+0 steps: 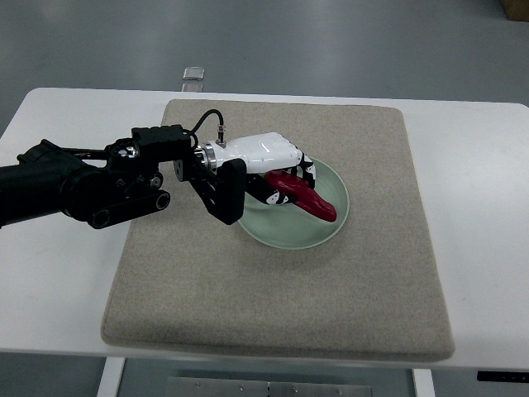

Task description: Place red pepper on plate with left hand

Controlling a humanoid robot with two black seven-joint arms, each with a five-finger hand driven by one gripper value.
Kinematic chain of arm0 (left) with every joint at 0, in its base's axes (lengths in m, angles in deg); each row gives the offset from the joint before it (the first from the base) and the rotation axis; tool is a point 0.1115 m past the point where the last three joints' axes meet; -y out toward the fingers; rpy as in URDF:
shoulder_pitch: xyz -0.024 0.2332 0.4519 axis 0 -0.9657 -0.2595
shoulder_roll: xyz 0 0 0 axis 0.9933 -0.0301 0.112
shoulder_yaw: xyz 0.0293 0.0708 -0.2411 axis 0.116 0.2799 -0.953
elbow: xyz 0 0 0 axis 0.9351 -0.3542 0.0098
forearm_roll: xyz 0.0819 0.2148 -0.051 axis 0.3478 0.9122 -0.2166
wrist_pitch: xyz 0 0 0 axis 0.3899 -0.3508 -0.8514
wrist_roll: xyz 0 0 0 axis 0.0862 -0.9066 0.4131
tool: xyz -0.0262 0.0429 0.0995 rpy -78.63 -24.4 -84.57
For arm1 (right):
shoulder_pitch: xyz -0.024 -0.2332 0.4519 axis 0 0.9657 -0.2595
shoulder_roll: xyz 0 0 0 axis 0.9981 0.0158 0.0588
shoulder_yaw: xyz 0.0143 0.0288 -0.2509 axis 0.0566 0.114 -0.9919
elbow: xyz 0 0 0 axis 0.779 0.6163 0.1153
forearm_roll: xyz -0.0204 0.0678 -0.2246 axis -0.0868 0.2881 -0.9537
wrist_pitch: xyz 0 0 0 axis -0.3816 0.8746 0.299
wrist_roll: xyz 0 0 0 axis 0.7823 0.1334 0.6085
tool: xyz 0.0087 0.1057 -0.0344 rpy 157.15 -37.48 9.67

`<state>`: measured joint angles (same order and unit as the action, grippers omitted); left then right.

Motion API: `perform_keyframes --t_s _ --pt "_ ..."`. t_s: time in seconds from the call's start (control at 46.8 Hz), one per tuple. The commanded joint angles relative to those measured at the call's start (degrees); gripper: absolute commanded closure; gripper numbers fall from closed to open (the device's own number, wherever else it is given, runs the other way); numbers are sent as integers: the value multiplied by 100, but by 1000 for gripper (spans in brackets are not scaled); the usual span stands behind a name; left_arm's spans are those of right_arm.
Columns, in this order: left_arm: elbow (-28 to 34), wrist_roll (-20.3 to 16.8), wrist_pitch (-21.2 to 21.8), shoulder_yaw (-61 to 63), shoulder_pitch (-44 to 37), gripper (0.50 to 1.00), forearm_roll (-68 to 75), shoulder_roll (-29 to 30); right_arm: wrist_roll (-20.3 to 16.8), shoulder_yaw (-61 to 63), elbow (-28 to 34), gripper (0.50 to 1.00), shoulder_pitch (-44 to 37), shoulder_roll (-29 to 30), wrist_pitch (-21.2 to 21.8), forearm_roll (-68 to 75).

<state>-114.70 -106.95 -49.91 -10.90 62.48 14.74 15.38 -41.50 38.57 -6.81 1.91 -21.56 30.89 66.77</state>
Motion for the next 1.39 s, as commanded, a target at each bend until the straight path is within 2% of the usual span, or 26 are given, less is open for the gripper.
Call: perform_keyframes --t_s 0.0,0.107,0.235,0.321,0.363,0.556,0.599,0.663,0.727,0.877,1.005,1.368 --pt "9 0 13 -8 -24 1000 -17 0 0 0 0 572 0 0 0 -1" --pt "9 0 13 -8 -103 1000 -35 0 0 0 0 572 0 0 0 -1" --pt "9 0 13 -8 -138 937 -44 0 0 0 0 572 0 0 0 -1" --pt "9 0 13 -8 -156 849 -87 0 0 0 0 572 0 0 0 -1" --pt "17 0 13 -8 -173 825 -96 0 0 0 0 572 0 0 0 -1" --pt "17 0 13 -26 -182 645 -140 0 0 0 0 572 0 0 0 7" --pt "17 0 13 -26 -182 617 -149 0 0 0 0 572 0 0 0 -1" --pt "17 0 13 -78 -191 607 -158 0 0 0 0 572 0 0 0 -1" --pt "17 0 13 -210 -200 536 -175 0 0 0 0 572 0 0 0 -1" --pt "35 0 13 -737 -375 508 -342 17 0 0 0 572 0 0 0 -1" --pt "44 9 4 -1422 -560 508 -833 35 0 0 0 572 0 0 0 -1" --pt "500 9 22 -2556 -912 508 -3891 53 0 0 0 572 0 0 0 7"
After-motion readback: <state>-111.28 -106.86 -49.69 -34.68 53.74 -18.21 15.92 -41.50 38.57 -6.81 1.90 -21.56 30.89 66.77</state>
